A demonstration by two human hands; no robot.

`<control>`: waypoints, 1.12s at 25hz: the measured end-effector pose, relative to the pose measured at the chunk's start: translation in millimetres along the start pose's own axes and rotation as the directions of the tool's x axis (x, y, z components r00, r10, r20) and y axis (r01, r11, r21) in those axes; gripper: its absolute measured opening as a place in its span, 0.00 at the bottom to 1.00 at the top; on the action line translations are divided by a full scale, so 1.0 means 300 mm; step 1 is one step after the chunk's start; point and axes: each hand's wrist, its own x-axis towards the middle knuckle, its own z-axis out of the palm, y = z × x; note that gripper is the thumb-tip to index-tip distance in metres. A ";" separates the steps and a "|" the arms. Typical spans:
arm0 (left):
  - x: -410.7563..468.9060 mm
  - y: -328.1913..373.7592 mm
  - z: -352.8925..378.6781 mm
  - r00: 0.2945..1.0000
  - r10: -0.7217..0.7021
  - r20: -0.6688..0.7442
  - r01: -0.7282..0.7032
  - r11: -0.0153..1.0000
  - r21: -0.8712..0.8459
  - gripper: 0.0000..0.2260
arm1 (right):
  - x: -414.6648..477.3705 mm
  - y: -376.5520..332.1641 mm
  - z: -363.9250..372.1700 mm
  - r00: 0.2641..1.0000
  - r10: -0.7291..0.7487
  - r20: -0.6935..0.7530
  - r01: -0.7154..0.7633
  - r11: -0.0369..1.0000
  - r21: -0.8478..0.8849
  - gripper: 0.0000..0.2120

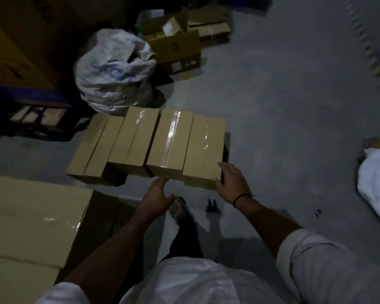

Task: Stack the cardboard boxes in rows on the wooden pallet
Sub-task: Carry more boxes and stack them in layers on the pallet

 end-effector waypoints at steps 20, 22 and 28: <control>0.965 0.054 -0.056 0.955 -0.095 0.280 0.100 0.995 -0.005 0.31 | 0.879 0.151 0.083 0.958 0.274 0.083 -0.282 0.954 0.101 0.29; 1.024 0.064 -0.014 0.955 -0.147 0.260 0.153 0.988 -0.004 0.31 | 0.973 0.232 0.124 0.953 0.281 0.117 -0.290 0.954 0.076 0.29; 1.291 0.049 0.280 0.934 -0.253 0.251 0.262 0.965 -0.002 0.30 | 1.249 0.546 0.370 0.908 0.384 0.168 -0.398 0.915 0.063 0.28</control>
